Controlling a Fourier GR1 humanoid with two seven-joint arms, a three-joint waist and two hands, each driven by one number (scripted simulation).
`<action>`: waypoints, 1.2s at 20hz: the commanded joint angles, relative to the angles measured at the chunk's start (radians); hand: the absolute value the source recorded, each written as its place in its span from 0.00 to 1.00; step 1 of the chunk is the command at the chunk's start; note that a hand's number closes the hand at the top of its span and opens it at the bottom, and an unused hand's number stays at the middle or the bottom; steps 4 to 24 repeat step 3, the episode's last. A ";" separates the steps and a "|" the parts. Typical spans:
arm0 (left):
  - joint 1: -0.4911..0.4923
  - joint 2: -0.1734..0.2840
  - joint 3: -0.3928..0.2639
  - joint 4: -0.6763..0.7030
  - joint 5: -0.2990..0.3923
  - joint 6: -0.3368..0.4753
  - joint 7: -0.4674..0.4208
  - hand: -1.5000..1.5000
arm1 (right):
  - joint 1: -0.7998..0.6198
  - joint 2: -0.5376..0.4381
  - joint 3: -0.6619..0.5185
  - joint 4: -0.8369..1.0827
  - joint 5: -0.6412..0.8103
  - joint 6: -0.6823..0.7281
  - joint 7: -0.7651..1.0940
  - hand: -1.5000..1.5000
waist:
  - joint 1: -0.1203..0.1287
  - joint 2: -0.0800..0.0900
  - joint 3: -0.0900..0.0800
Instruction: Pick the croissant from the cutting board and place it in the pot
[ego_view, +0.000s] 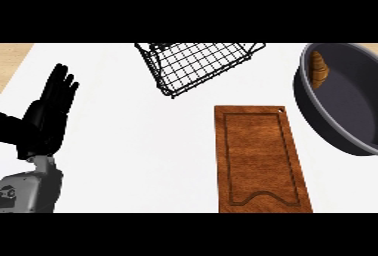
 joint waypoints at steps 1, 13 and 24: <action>-0.011 0.028 0.023 -0.009 0.025 -0.022 0.028 0.50 | 0.058 -0.049 0.000 0.013 -0.007 0.069 -0.053 0.00 | -0.001 0.000 0.001; 0.010 0.038 0.032 0.013 0.026 -0.040 -0.005 0.50 | -0.008 -0.045 0.007 0.015 -0.003 0.021 0.011 0.00 | 0.011 0.003 0.000; 0.010 0.038 0.032 0.013 0.026 -0.040 -0.005 0.50 | -0.008 -0.045 0.007 0.015 -0.003 0.021 0.011 0.00 | 0.011 0.003 0.000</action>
